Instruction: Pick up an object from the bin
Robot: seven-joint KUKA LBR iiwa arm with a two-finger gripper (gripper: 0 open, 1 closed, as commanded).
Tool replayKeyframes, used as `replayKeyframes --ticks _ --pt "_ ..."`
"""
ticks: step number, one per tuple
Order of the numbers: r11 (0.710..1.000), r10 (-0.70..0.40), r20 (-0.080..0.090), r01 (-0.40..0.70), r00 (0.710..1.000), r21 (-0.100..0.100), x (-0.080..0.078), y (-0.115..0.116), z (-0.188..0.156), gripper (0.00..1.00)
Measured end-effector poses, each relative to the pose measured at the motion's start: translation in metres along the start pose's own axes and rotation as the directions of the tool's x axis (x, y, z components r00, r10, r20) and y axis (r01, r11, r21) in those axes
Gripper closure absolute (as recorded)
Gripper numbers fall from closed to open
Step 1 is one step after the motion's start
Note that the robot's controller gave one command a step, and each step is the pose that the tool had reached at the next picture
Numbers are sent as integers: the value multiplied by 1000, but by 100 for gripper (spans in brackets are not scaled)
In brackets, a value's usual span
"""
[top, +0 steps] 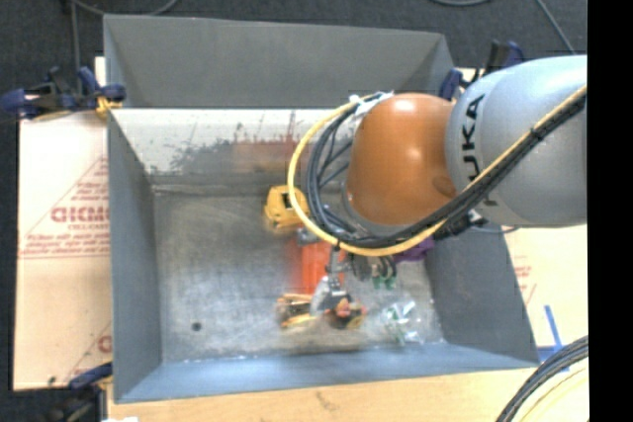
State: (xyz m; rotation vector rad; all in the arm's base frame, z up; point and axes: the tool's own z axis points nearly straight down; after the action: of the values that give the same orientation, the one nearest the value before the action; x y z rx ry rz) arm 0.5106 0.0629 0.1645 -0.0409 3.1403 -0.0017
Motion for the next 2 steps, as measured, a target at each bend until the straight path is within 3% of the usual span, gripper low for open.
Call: replayKeyframes --ticks 1,2 --pt "988 -156 -9 156 988 -2 -13 4 83 100" --pt "988 -155 -9 155 988 -2 -13 4 83 100"
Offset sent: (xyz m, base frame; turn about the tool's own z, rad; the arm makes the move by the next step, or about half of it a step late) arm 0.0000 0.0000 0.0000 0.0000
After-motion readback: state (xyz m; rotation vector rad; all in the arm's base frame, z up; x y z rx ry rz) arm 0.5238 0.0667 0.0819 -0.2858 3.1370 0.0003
